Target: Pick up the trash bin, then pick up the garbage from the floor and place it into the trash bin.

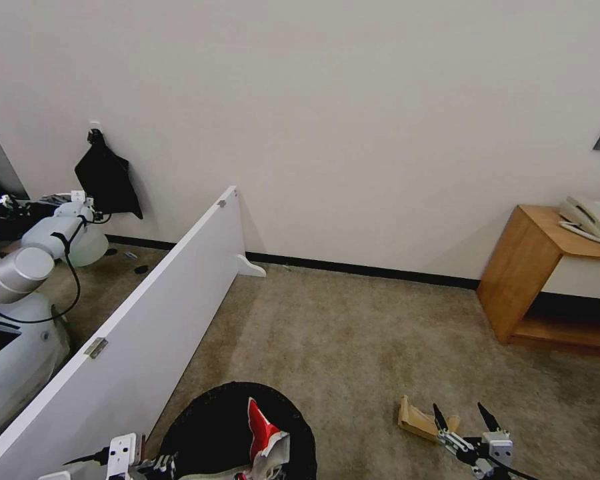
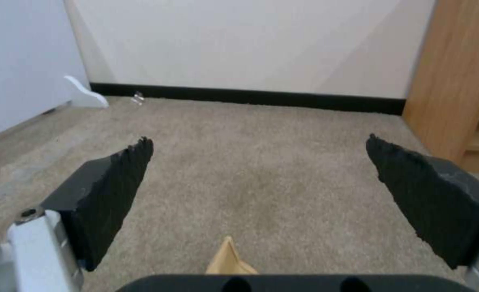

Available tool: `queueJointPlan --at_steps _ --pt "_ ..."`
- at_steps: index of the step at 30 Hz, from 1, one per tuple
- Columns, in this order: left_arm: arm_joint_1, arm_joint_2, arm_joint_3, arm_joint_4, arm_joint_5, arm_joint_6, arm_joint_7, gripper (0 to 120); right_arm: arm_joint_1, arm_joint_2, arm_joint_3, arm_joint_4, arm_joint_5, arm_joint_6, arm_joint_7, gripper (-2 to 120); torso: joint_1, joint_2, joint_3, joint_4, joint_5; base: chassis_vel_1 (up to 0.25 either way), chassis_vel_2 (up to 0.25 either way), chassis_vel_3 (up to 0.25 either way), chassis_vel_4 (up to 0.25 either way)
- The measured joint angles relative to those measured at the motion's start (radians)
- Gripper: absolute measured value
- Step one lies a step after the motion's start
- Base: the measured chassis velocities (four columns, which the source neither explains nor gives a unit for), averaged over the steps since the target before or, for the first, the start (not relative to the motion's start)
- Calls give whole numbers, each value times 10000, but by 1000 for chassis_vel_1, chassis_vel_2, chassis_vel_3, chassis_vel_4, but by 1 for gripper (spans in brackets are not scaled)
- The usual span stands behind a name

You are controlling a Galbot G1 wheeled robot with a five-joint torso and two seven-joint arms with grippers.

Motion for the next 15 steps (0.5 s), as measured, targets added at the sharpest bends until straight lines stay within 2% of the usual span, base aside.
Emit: queueJointPlan --at_steps 15 --pt "-19 4 1 0 -5 -5 8 4 -16 -176 72 16 -212 -45 5 100 0 0 0 1 0 -15 11 18 -12"
